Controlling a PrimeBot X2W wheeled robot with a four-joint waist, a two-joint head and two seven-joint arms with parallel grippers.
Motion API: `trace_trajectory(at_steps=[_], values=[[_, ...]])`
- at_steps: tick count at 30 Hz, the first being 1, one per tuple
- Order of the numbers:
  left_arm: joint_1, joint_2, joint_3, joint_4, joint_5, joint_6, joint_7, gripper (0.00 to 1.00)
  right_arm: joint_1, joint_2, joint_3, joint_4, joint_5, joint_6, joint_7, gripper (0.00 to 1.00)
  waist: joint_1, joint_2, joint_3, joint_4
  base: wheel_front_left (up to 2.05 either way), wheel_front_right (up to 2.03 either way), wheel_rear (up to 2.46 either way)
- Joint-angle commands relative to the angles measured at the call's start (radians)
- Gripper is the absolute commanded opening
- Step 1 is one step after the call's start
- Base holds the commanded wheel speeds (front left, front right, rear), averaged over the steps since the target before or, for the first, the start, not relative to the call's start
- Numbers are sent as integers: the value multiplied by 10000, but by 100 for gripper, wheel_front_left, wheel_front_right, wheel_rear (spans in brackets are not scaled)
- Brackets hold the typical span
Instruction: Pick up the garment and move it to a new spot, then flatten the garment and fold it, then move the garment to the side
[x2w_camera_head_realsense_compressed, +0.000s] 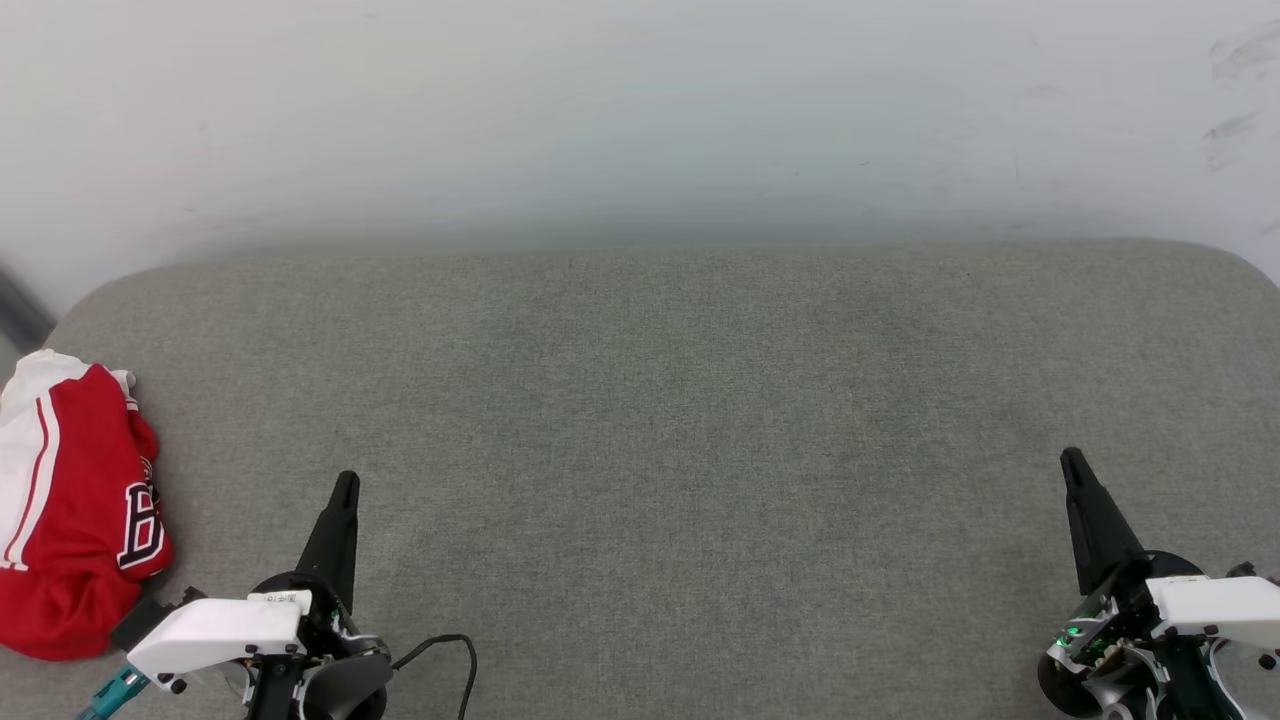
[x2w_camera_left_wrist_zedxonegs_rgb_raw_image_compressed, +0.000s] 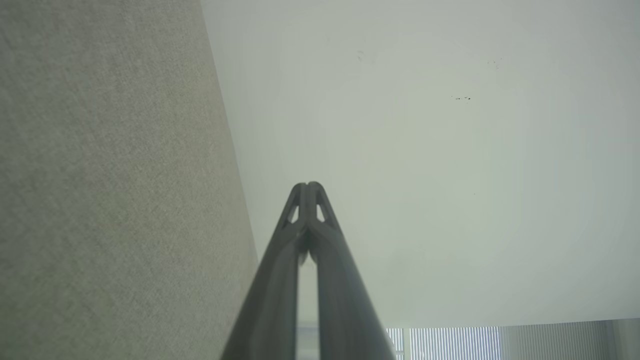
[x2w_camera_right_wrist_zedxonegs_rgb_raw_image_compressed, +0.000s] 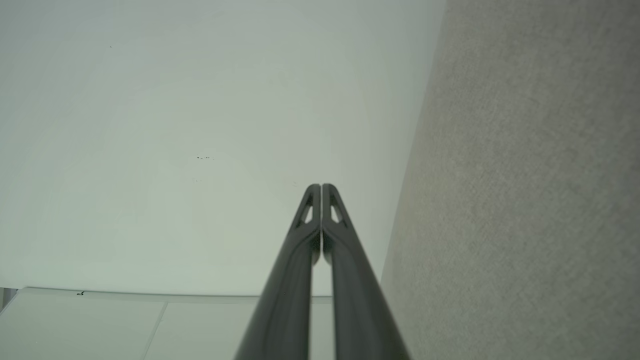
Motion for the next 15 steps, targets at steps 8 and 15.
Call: trace_trajectory(at_steps=[8,15], values=[[26,-7,-166,30,-19,6,-120,100,93,4,65,-57,-4,-2,-99,100,1,0,5,0,0,0,0],[-73,-4,-534,-292,1,6,-495,100,140,-6,293,-446,-141,-2,-428,100,1,0,16,3,0,0,0]])
